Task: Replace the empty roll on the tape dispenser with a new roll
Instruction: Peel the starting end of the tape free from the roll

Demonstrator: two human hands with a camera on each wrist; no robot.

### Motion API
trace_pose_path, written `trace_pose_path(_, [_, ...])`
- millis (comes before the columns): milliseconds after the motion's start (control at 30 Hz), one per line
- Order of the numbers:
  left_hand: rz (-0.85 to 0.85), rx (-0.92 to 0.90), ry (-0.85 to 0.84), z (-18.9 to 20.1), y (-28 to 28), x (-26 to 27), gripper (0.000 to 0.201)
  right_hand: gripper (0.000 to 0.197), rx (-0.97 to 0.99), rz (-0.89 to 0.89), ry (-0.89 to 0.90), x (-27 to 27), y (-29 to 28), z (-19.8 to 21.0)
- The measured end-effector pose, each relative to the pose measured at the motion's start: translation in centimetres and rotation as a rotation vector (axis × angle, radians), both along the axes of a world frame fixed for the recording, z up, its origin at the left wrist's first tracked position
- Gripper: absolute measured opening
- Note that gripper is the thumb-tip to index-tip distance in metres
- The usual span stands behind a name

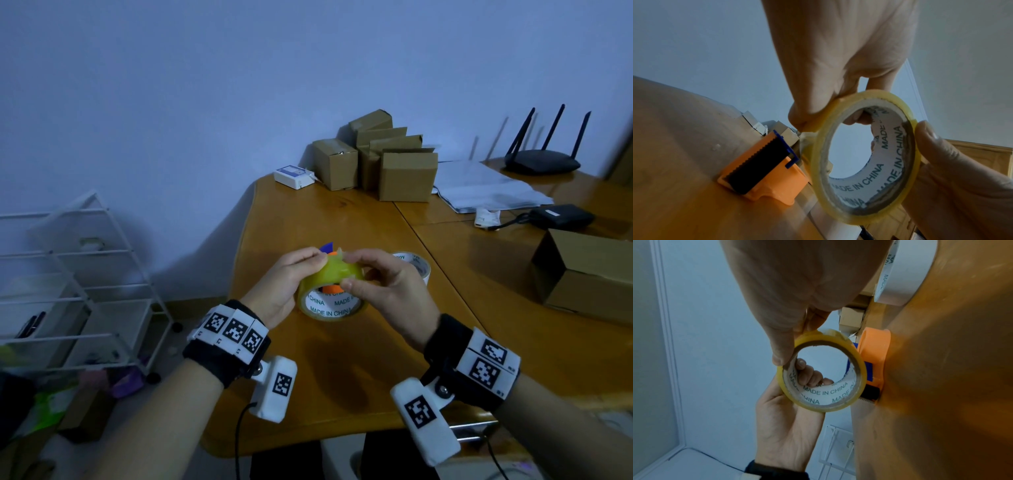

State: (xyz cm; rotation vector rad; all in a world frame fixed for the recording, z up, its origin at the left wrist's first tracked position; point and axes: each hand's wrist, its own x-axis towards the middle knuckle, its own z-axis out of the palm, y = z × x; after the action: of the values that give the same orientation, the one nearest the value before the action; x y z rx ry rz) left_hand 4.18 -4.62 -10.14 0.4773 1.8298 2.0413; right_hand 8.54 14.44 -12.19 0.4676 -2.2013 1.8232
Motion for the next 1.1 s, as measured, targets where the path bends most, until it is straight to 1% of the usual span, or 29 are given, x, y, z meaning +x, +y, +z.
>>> trace_pose_path(133, [0.015,-0.018,0.012,-0.1,-0.1,-0.2,0.019,0.018,0.048,-0.008,0.014,-0.1,0.0,-0.1])
trace_pose_path(433, [0.062,-0.022,0.037,-0.7,-0.1,-0.1,0.019,0.015,0.163,-0.034,0.053,-0.4,-0.1,-0.2])
trace_pose_path(900, [0.06,-0.054,0.066,-0.9,-0.3,0.0,0.02,0.01,0.182,-0.015,0.056,0.0,-0.2,0.2])
trace_pose_path(1033, [0.063,-0.068,0.071,-0.9,-0.2,0.0,0.019,0.012,0.215,-0.021,0.064,0.0,-0.2,0.1])
trace_pose_path(1100, [0.06,-0.076,0.078,-0.8,-0.3,0.1,0.019,0.008,0.236,-0.016,0.07,-0.1,-0.2,-0.1])
